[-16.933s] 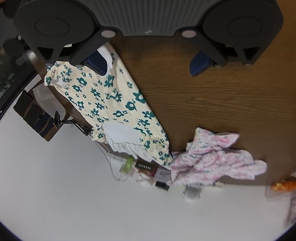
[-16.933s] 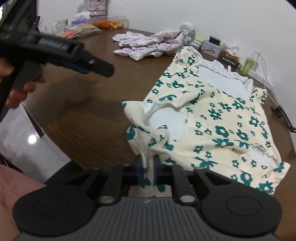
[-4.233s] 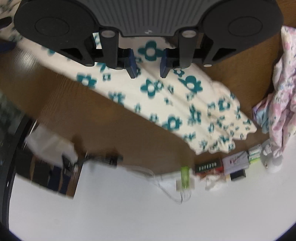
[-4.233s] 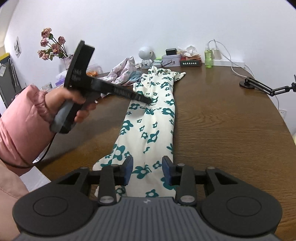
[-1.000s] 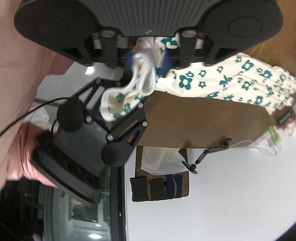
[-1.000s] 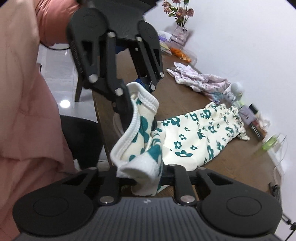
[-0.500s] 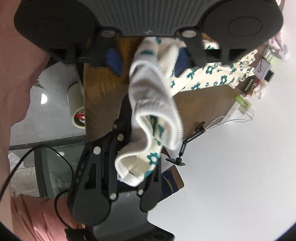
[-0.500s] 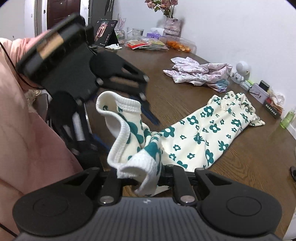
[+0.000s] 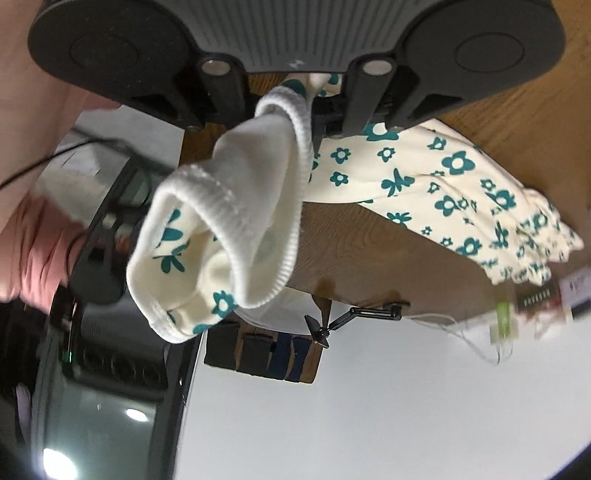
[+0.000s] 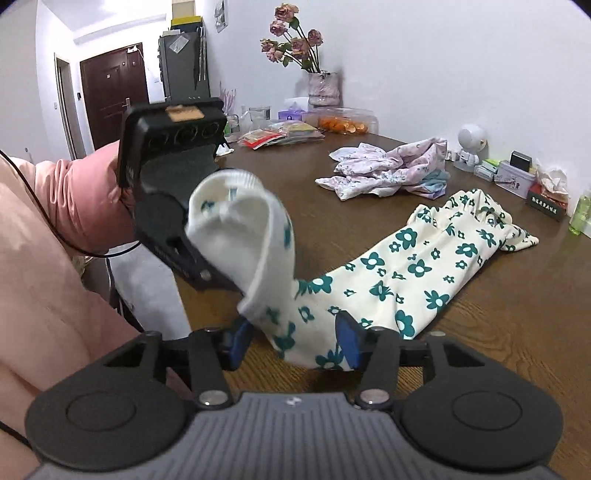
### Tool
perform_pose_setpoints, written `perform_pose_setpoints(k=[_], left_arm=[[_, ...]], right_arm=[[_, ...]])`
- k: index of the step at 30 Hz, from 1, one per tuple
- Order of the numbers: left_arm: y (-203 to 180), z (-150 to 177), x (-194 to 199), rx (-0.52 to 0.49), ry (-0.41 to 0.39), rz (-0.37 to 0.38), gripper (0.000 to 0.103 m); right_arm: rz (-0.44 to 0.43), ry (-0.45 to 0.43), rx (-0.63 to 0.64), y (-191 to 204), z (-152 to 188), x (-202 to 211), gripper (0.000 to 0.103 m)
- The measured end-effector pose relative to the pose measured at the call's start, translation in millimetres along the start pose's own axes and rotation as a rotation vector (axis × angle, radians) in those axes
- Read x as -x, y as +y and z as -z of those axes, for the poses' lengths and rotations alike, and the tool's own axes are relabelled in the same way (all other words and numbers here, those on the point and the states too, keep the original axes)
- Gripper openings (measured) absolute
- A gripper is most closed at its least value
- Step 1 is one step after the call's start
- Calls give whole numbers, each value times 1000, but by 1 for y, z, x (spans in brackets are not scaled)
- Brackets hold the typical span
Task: Fold clothes
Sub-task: 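Lift the held hem and fold it over the strip toward the collar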
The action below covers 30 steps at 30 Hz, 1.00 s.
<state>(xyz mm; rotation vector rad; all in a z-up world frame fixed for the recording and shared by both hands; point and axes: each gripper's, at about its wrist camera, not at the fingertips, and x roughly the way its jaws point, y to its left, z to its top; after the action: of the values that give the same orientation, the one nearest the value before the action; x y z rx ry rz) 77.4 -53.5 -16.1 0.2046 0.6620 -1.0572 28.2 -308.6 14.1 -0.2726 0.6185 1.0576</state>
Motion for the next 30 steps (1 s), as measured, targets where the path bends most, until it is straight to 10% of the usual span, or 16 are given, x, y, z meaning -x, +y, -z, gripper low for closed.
perform_pose_setpoints(k=[9,21,30], left_arm=[[43,-11,-12,190,23,43,13],[85,2,-12,463,-47,-3,40],[97,7,-6,525,-93,-5,23]], right_arm=[[-99,-3,-274,-63,3,-37,25],[-142,-16,-622,-116,27,-58,27],[-162,-39,-831,-125,43,-62,22]])
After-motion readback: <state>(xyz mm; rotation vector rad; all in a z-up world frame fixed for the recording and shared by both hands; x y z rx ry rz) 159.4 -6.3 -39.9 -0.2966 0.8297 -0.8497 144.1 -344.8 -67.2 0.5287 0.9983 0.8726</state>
